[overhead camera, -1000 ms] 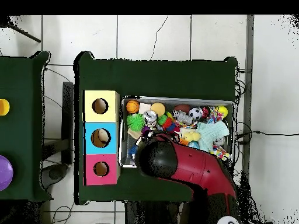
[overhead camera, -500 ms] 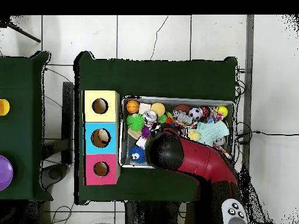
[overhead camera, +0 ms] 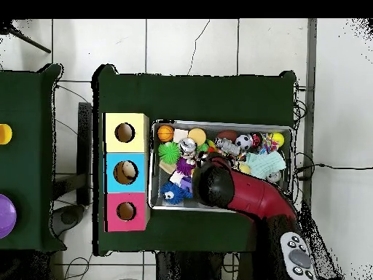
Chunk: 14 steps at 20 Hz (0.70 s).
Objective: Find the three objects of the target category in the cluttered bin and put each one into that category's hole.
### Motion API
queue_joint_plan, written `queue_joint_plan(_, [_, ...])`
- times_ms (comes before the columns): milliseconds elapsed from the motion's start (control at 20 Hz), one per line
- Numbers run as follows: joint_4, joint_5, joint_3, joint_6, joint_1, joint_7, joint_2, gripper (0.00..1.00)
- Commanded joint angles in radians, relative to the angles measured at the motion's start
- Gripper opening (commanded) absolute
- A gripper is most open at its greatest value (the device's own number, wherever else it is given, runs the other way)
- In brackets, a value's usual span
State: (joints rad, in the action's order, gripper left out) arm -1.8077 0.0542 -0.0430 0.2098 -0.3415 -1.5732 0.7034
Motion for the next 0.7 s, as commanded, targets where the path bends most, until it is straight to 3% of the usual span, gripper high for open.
queue_joint_plan(50, [0.033,0.049,0.052,-0.093,-0.022,-0.116,-0.097,1.0])
queue_joint_plan(350, [-0.015,0.042,0.054,-0.22,-0.022,-0.179,-0.146,1.0])
queue_joint_plan(700, [-0.048,0.009,0.064,-0.243,0.009,-0.199,-0.151,1.0])
